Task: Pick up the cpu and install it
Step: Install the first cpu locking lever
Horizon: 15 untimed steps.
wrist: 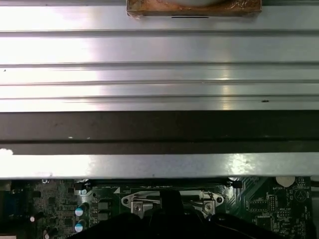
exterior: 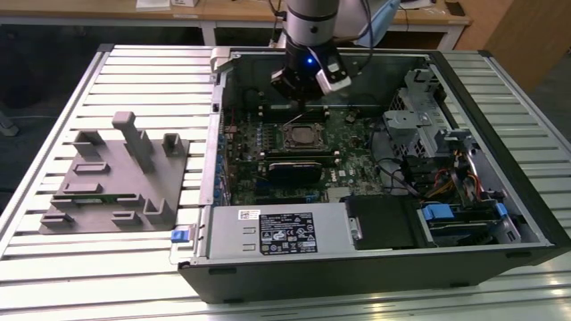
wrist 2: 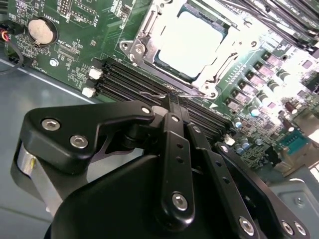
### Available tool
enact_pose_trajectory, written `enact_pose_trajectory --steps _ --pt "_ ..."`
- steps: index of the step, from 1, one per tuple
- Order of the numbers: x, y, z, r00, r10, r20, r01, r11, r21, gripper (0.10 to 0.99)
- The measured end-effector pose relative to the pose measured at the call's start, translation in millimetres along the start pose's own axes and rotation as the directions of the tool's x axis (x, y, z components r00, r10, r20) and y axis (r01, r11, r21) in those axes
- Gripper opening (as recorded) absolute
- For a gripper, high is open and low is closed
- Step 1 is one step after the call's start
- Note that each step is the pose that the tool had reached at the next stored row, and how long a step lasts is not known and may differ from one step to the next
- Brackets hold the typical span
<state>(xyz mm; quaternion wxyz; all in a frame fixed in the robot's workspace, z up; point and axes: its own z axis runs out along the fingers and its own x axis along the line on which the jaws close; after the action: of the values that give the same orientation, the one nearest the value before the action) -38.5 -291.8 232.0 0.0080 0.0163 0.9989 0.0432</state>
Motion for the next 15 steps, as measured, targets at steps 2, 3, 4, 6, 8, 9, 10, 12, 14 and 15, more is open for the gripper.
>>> enact_pose_trajectory --steps 2,3,4,6,8,9,10,12,14,15 --pt "-1.9 0.2 1.0 1.0000 0.000 -0.0001 0.000 1.0000 0.000 0.106" --pt "-2.7 0.3 1.5 1.0000 0.000 0.0000 0.000 1.0000 0.000 0.106" --pt "-3.6 0.3 2.0 1.0000 0.000 0.0000 0.000 1.0000 0.000 0.106" --pt "-5.5 0.5 2.8 1.0000 0.000 -0.0001 0.000 1.0000 0.000 0.106" --pt "-7.3 0.6 3.6 1.0000 0.000 0.0000 0.000 1.0000 0.000 0.106" --pt "-8.2 0.6 4.0 1.0000 0.000 0.0000 0.000 1.0000 0.000 0.106" --pt "-9.1 0.6 4.4 1.0000 0.000 0.0000 0.000 1.0000 0.000 0.106" --pt "-10.5 0.6 5.5 1.0000 0.000 -0.0001 0.000 1.0000 0.000 0.106" --pt "-11.4 0.7 6.8 1.0000 0.000 -0.0001 0.000 1.0000 0.000 0.106" --pt "-11.8 0.6 7.4 1.0000 0.000 -0.0001 0.000 1.0000 0.000 0.106"
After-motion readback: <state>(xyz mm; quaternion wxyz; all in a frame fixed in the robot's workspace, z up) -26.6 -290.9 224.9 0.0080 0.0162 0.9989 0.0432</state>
